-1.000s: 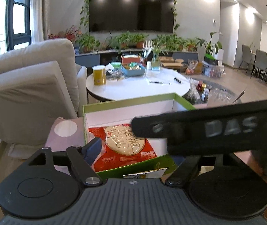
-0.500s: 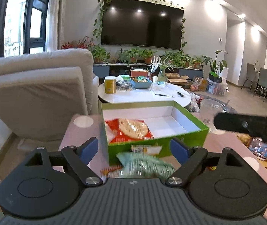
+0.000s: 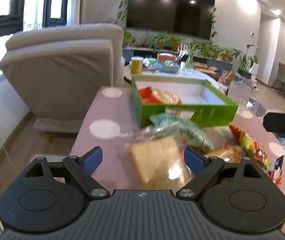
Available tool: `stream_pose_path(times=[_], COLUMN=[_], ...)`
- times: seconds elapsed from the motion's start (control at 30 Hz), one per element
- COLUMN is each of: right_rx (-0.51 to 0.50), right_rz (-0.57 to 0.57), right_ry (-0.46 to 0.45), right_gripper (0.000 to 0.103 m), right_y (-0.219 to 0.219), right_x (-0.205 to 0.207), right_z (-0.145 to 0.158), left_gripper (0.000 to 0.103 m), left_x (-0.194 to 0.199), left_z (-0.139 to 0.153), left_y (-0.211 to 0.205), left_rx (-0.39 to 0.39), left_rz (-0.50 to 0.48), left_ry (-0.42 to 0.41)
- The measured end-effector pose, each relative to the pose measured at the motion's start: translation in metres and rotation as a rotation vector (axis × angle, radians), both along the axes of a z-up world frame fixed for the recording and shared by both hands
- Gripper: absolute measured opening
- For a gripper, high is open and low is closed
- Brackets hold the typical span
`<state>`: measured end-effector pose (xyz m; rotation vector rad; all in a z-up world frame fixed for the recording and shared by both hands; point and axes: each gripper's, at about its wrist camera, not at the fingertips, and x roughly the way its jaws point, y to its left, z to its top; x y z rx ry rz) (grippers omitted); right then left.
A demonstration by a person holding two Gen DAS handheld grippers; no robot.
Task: Organize snacks
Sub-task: 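Move the right gripper to the clear bread bag and grasp it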
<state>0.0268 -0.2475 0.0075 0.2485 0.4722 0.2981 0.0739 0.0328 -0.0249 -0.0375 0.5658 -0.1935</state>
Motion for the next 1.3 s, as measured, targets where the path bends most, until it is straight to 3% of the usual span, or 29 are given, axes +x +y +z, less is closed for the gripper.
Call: stream_pose_path(times=[0.43, 0.77, 1.1, 1.3], right_rx=[-0.048, -0.066, -0.081, -0.078], right_rz=[0.074, 0.142, 0.161, 0.167], right_ry=[0.048, 0.124, 0.177, 0.214], right_gripper=[0.058, 0.058, 0.058, 0.058], right_y=[0.028, 0.05, 0.074, 0.078], right_x=[0.001, 0.017, 0.042, 0.048], right_z=[-0.022, -0.04, -0.048, -0.054], left_gripper=[0.085, 0.059, 0.059, 0.048], left_x=[-0.001, 0.008, 0.012, 0.014], left_z=[-0.027, -0.042, -0.046, -0.048], left_y=[-0.001, 0.012, 0.017, 0.017], left_rx=[-0.028, -0.087, -0.121, -0.135], left_rz=[-0.077, -0.094, -0.137, -0.185], left_ry=[0.046, 0.1, 0.108, 0.105])
